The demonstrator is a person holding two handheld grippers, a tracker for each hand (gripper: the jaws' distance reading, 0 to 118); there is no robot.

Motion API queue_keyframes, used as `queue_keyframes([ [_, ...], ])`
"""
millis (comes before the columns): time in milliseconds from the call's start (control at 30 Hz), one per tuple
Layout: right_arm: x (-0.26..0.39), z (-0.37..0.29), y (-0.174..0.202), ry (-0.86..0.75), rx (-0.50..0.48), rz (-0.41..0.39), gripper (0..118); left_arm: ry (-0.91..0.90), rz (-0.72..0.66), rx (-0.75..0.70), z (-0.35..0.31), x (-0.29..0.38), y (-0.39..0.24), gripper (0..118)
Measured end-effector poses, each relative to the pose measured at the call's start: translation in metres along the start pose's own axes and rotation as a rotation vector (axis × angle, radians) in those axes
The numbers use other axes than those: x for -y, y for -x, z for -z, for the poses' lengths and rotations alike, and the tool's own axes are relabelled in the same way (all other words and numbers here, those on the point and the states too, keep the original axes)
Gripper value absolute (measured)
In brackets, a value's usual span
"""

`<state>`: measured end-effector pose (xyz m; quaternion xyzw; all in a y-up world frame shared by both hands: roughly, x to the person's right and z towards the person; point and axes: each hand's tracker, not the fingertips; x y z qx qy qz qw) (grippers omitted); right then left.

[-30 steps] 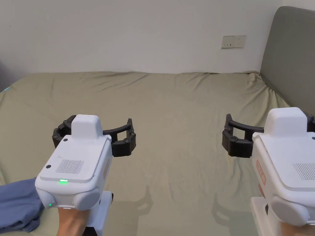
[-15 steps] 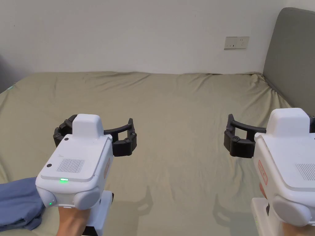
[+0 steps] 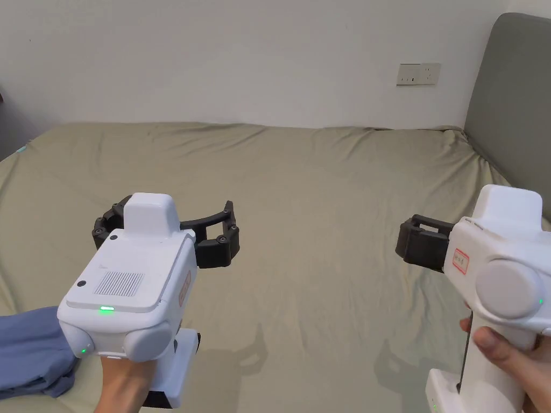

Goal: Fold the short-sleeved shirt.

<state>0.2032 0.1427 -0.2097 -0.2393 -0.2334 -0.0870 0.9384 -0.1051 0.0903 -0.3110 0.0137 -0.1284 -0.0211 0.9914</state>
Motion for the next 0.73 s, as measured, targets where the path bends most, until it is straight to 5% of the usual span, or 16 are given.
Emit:
queue_keyframes([
  [733, 0.0040, 0.0049, -0.0011, 0.024, -0.013, -0.037, 118, -0.006, 0.001, -0.007, -0.0042, -0.0021, 0.0028, 118],
])
